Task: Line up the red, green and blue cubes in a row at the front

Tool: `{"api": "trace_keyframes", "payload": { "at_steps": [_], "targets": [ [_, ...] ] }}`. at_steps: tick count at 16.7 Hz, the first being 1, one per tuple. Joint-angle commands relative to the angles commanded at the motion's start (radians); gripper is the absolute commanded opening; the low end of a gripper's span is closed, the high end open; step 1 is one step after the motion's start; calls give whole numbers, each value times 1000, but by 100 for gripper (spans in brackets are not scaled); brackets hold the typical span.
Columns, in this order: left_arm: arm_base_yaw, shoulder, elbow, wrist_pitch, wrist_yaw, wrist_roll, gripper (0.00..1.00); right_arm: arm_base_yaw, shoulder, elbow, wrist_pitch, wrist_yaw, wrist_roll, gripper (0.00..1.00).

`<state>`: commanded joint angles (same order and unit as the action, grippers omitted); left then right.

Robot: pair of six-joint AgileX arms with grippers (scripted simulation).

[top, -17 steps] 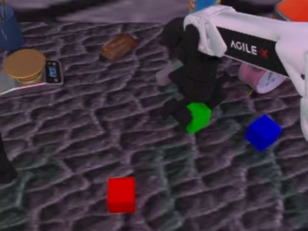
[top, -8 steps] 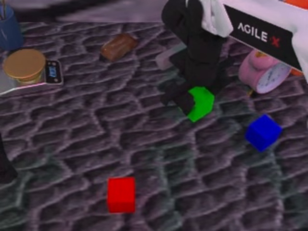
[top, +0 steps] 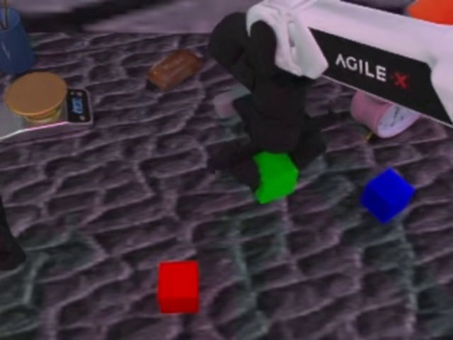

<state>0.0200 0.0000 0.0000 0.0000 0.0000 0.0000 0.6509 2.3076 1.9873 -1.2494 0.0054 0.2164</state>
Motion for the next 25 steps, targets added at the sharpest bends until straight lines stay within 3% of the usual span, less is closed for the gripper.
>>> {"api": "trace_keyframes", "payload": {
  "at_steps": [7,10,19,25],
  "targets": [
    [0,0,0,0,0,0,100,183,-209,-313,85,-3,522,0],
    [0,0,0,0,0,0,100,240,-285,-411,120,-3,663,0],
    [0,0,0,0,0,0,100,257,-306,-459,150,-3,708,0],
    [0,0,0,0,0,0,100,261,-237,-588,359,-2,712,0]
  ]
}}
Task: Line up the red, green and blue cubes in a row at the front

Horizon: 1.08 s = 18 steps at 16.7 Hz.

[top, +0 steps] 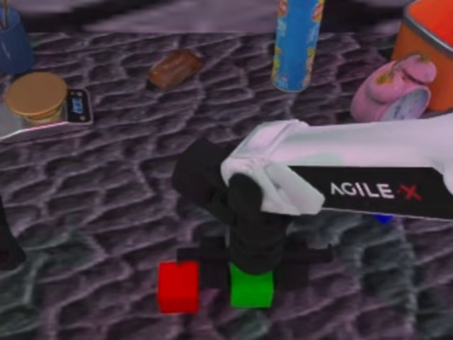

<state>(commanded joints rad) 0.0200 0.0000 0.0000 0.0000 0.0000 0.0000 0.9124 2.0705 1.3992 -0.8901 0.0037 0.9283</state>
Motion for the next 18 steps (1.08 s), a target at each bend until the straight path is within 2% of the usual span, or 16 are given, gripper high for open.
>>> {"api": "trace_keyframes", "payload": {
  "at_steps": [5,18],
  "targets": [
    [0,0,0,0,0,0,100,2,12,-19,24,0,0,0],
    [0,0,0,0,0,0,100,2,12,-19,24,0,0,98]
  ]
}}
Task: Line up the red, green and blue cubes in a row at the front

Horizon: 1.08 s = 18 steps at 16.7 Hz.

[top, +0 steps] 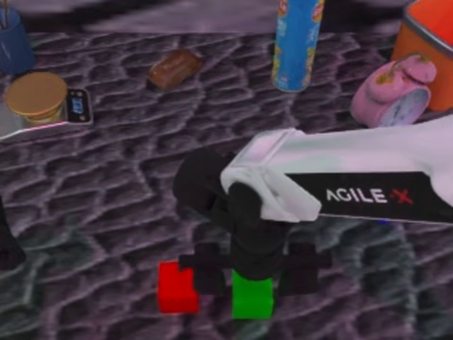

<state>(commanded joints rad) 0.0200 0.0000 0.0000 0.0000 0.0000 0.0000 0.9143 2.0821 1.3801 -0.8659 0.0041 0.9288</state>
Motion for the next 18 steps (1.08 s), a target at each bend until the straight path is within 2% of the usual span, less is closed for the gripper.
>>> {"api": "trace_keyframes", "payload": {
  "at_steps": [10,18],
  "targets": [
    [0,0,0,0,0,0,100,-1,-2,3,-4,0,0,100],
    [0,0,0,0,0,0,100,7,-85,155,-242,-1,-1,100]
  ]
}}
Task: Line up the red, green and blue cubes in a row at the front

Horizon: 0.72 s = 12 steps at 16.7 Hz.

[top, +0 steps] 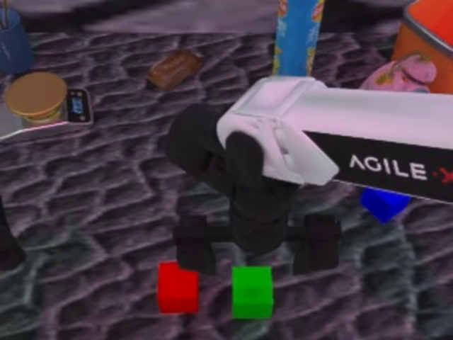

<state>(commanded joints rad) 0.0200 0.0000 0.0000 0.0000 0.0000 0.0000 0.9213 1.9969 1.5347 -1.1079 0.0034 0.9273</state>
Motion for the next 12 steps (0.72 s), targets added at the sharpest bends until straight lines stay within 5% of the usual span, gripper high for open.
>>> {"api": "trace_keyframes", "payload": {
  "at_steps": [7,12],
  "targets": [
    [0,0,0,0,0,0,100,-22,1,6,-5,0,-35,100],
    [0,0,0,0,0,0,100,-145,18,22,-4,0,-282,100]
  ]
}}
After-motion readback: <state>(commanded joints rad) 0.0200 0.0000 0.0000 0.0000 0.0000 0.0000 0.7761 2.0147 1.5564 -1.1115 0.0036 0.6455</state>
